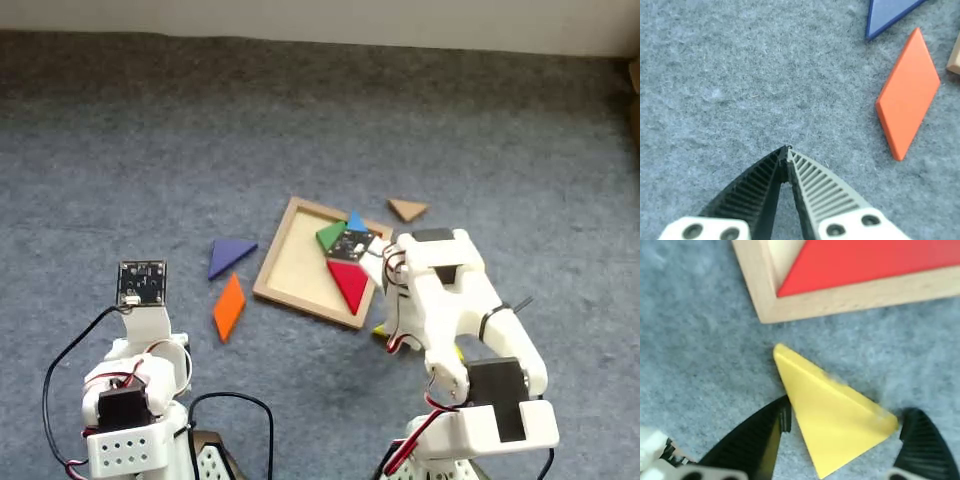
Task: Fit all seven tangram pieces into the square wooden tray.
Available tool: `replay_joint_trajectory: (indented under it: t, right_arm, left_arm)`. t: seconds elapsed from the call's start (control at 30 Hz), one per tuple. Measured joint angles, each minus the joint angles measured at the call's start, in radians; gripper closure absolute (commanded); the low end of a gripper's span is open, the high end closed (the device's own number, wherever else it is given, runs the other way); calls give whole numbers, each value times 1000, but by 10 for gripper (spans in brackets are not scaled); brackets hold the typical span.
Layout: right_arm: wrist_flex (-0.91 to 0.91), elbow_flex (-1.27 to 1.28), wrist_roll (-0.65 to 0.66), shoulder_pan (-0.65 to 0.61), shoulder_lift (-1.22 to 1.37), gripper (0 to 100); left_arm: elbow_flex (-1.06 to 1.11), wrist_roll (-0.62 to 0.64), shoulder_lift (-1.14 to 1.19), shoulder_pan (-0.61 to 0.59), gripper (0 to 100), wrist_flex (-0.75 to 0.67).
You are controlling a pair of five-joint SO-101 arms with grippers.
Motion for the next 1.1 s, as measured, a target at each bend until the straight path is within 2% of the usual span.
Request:
replay_joint_trajectory:
  t: [0.33,0.73,0.8,1.0,1.1]
  right_arm:
    - [164,-29,-21,-9,-77,688]
    - [190,-29,-118,-14,-304,685]
    - [190,-29,-137,-49,-310,683]
    - [180,81,-167,-127,-311,573]
    - [104,138,-169,-129,-311,568]
  left_arm:
    - [0,0,0,0,993,0]
    - [0,0,0,0,993,0]
    - [0,0,0,0,993,0]
    - [0,0,0,0,993,0]
    - [0,0,0,0,993,0]
